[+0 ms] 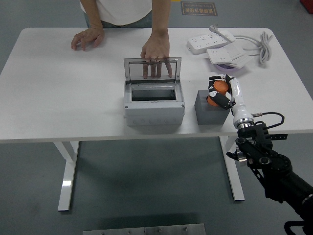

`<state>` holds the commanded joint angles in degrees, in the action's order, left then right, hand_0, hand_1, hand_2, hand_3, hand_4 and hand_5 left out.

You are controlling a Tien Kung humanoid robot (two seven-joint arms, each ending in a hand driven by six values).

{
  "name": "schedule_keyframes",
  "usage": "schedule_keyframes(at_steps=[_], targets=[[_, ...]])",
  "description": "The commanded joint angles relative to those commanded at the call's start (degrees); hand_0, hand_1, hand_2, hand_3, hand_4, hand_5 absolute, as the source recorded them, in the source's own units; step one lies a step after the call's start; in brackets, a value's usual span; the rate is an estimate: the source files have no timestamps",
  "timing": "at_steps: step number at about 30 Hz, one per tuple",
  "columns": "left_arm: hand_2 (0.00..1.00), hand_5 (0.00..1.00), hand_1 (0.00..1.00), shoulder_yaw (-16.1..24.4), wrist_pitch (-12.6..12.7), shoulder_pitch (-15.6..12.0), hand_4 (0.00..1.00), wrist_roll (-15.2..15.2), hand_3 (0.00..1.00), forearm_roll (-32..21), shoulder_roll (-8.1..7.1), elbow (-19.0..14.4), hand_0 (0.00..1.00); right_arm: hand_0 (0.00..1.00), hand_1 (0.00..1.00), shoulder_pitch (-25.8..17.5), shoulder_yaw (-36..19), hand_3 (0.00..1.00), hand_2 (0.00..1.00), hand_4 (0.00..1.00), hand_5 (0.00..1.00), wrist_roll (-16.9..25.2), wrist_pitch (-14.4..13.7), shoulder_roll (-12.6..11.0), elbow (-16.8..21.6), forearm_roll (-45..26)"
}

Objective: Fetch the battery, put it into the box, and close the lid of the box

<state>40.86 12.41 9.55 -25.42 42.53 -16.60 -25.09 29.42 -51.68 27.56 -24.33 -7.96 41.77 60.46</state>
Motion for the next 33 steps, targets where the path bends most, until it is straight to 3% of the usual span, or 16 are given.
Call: schedule_keyframes(at_steps=[11, 12, 17, 18, 33], targets=[[0.636, 0.167, 0.744, 0.12, 0.07, 0.0, 0.587, 0.05, 0.576, 0.08, 0.02, -0.01, 0.67, 0.469, 0.491, 0.01, 0.27, 0.546, 0.491, 0.486, 0.002, 0.01, 0.17, -0.03, 0.03, -0.45], [0.639, 0.168, 0.744, 0.15, 0.09, -0.01, 0.588, 0.05, 0.577, 0.09, 0.02, -0.01, 0.67, 0.386, 0.407, 0.01, 0.3, 0.39, 0.375, 0.51, 0.077, 0.01, 0.15, -0.03, 0.05, -0.46], [0.639, 0.168, 0.744, 0.21, 0.16, -0.03, 0.588, 0.13, 0.577, 0.12, -0.01, -0.02, 0.67, 0.386, 0.407, 0.03, 0.33, 0.39, 0.375, 0.51, 0.077, 0.04, 0.09, -0.06, 0.14, -0.5], [0.639, 0.167, 0.744, 0.21, 0.17, -0.04, 0.588, 0.15, 0.576, 0.12, -0.01, -0.02, 0.671, 0.359, 0.381, 0.04, 0.32, 0.329, 0.343, 0.439, 0.111, 0.07, 0.08, -0.07, 0.18, -0.55], [0.641, 0.167, 0.744, 0.4, 0.38, -0.15, 0.585, 0.34, 0.576, 0.39, -0.03, -0.01, 0.673, 0.316, 0.354, 0.08, 0.44, 0.317, 0.321, 0.386, 0.121, 0.6, -0.39, -0.02, 0.23, -1.08]])
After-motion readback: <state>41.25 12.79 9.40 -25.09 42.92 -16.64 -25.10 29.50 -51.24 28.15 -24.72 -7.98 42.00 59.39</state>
